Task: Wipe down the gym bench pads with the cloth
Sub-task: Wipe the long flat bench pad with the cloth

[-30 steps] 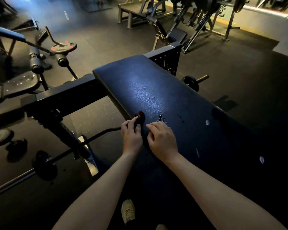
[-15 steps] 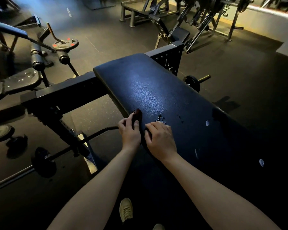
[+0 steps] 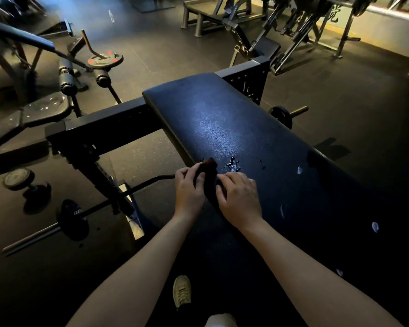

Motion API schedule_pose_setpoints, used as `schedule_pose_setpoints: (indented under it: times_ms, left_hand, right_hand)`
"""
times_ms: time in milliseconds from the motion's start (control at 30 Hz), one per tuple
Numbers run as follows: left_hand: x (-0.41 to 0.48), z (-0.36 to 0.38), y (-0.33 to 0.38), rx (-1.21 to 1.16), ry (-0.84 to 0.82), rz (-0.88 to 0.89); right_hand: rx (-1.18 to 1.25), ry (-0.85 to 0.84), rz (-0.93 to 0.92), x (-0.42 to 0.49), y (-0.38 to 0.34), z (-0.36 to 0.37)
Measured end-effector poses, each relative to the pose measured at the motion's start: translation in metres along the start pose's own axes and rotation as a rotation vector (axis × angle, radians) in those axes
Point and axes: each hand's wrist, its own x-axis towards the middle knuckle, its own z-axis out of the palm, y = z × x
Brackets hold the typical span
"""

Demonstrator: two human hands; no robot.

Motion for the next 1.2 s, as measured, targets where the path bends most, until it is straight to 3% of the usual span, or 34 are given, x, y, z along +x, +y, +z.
schedule_pose_setpoints:
  times_ms: [200, 567, 767, 900, 1200]
  left_hand:
    - [0.012, 0.021, 0.005, 0.040, -0.002, -0.121]
    - [-0.049, 0.008, 0.010, 0.002, -0.090, 0.025]
    - [-0.002, 0.008, 0.007, 0.024, 0.039, -0.056]
    - [0.010, 0.021, 0.005, 0.068, -0.054, -0.127]
    - [-0.049, 0.013, 0.025, -0.012, -0.108, -0.093]
  right_hand:
    - [0.040, 0.014, 0.006, 0.004, -0.003, 0.000]
    - [0.209, -0.010, 0.051, -0.022, 0.009, -0.018]
    - [0.127, -0.013, 0.032, -0.016, 0.006, -0.014]
    - [0.128, -0.023, 0.018, -0.015, 0.006, -0.012]
    - [0.301, -0.043, 0.031, -0.025, 0.005, -0.028]
